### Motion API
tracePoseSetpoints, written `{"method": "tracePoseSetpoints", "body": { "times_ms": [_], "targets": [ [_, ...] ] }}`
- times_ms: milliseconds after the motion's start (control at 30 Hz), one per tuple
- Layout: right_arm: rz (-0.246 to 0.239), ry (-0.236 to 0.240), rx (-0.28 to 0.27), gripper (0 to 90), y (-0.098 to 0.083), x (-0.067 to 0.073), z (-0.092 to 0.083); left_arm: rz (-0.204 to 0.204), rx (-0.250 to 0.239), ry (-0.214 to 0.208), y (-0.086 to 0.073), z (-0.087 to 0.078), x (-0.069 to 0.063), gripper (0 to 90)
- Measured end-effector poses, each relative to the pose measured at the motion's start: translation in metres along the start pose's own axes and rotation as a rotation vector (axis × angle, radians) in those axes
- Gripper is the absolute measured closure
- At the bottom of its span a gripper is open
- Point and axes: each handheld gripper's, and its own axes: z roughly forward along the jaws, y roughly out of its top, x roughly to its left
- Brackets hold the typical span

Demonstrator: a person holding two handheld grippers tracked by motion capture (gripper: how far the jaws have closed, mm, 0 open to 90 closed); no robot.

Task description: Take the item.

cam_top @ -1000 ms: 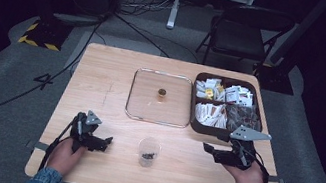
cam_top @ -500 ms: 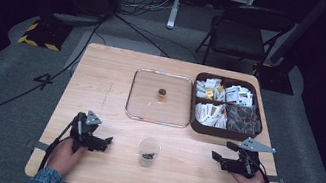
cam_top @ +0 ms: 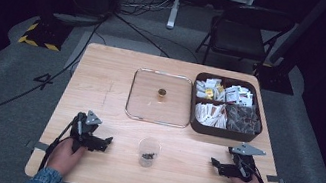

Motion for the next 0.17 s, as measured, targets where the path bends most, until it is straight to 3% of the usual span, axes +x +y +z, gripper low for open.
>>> {"method": "tracePoseSetpoints", "body": {
  "times_ms": [167],
  "targets": [
    [0.001, -0.001, 0.0, 11.5, 0.0, 0.0, 0.0001, -0.001, 0.0, -0.001, -0.0001, 0.0, -0.0001, 0.0]
  ]
}}
